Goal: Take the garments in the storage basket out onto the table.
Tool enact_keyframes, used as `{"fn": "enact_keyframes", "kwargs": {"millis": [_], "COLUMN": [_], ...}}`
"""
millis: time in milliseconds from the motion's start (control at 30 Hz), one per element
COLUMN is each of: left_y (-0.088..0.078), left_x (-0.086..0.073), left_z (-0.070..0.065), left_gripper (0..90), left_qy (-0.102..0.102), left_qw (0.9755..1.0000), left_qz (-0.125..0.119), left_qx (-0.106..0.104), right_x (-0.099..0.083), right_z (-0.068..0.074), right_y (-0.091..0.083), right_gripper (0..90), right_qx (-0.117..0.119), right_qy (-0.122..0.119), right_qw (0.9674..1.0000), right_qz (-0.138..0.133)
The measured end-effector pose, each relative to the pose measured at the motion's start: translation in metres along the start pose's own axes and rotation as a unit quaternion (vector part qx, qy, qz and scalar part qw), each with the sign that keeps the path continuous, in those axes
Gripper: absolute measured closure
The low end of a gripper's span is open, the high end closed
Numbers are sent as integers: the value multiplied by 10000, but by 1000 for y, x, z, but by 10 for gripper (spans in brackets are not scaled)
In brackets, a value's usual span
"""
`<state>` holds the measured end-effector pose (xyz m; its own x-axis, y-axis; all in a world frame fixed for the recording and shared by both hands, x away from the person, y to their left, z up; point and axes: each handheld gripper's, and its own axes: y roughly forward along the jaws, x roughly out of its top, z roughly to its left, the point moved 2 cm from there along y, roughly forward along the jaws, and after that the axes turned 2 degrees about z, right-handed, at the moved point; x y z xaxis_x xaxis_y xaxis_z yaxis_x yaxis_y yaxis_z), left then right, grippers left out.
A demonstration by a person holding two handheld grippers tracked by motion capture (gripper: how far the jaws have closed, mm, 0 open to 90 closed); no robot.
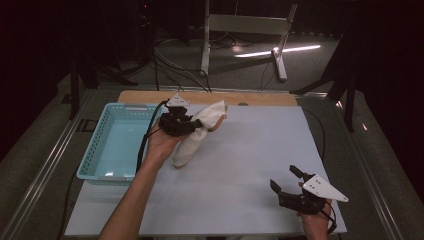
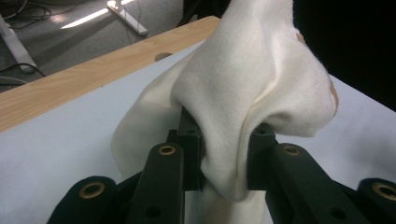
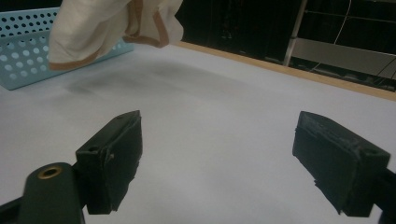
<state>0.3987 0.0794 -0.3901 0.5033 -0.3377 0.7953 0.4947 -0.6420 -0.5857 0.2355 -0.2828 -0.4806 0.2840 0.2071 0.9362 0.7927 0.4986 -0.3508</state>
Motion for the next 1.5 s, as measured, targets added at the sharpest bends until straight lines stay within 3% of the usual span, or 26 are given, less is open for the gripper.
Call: {"fn": "enact_keyframes", "kwargs": {"millis": [700,1500], "left_y": [18,47], "left_x": [0,-9], "left_z": [-13,-31], "left_gripper": [745,739], "left_qy": [57,104], "left_qw": [9998,9989], "left_qz": [53,299], "left_qx": [-160,-356], "right_x": [0,0], "right_z": [0,1], "right_y": [0,0], "right_gripper": [160,160], "right_qx": [-6,6], "right_qy": [-7,-17], "right_qw": [10000,10000], "right_qz": [8,21]}}
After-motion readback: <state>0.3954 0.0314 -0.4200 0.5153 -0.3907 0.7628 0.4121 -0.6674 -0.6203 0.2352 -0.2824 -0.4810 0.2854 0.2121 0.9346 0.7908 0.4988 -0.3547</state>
